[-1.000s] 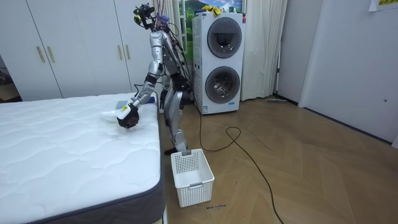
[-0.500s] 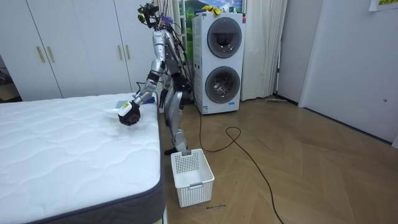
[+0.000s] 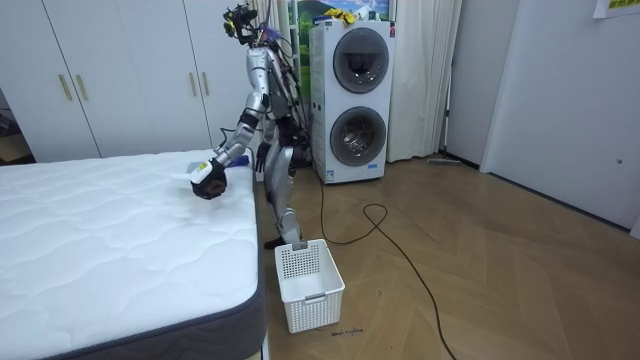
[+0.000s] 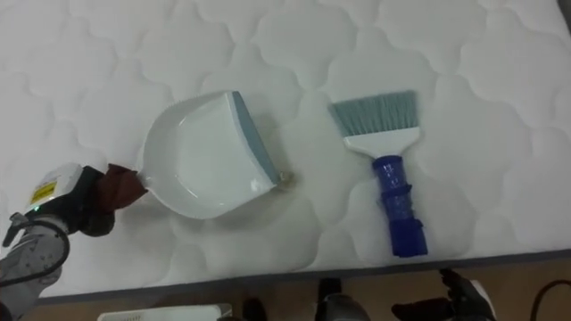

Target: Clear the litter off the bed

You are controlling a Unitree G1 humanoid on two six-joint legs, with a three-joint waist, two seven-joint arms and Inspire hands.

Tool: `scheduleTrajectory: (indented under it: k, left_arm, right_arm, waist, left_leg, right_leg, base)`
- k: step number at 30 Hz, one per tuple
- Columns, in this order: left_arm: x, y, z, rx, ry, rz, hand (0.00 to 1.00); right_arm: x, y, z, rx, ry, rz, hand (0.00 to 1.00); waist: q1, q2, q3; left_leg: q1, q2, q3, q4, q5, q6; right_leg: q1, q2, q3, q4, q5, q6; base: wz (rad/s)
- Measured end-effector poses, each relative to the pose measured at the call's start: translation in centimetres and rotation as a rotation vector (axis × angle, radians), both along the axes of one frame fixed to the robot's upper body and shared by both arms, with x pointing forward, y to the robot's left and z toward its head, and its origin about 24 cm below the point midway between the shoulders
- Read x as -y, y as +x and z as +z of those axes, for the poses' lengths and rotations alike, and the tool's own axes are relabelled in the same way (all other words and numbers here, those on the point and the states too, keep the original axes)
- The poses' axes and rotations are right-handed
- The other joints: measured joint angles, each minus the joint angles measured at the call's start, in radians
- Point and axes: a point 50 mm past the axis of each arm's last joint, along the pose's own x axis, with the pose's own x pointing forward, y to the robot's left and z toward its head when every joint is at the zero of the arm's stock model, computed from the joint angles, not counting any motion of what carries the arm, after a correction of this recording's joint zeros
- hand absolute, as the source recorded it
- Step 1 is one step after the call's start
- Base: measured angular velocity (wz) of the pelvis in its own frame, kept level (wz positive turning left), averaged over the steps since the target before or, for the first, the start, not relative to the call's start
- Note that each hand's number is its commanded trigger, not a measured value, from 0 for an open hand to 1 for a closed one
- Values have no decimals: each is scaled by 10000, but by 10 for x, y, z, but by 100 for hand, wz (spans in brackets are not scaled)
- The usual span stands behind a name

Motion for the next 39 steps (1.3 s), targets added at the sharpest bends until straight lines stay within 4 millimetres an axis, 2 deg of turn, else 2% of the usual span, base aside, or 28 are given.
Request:
scheduleTrajectory:
  k: [7,15,23,30,39]
  left_arm:
    - [-3,-1,5,124,327,-354,100]
    - [-15,-20,2,-193,729,-489,100]
    - [-17,-26,3,-31,1075,-665,100]
    - [-21,-43,-7,-254,1201,-397,100]
    - [-26,-42,-3,-200,1745,-357,100]
  right_arm:
    - [10,7,7,490,6,-817,0]
    - [11,23,17,1089,-479,-896,0]
    - [11,36,26,1712,-1210,-1182,0]
    - [10,47,37,2242,-2051,-1682,0]
    - [9,54,46,2584,-2883,-1882,0]
  waist:
    - [-1,-4,-2]
    - [-20,-126,-6]
    - [-28,-200,-15]
    - [-27,-277,23]
    - [-77,-302,40]
  left_leg:
    - [0,-15,0,-26,0,1]
    - [-141,-33,394,62,-5,18]
    - [-411,-29,633,16,36,96]
    - [-287,-167,1022,-322,132,213]
    - [-400,-189,1149,-353,150,284]
  right_leg:
    - [1,-31,-53,19,-7,11]
    - [-456,-11,453,253,-38,57]
    - [-849,4,605,347,148,49]
    - [-1086,-22,1009,416,212,155]
    - [-1288,-39,1165,421,282,236]
  base:
    - [0]
    - [-13]
    - [-8]
    - [-12]
    - [-4]
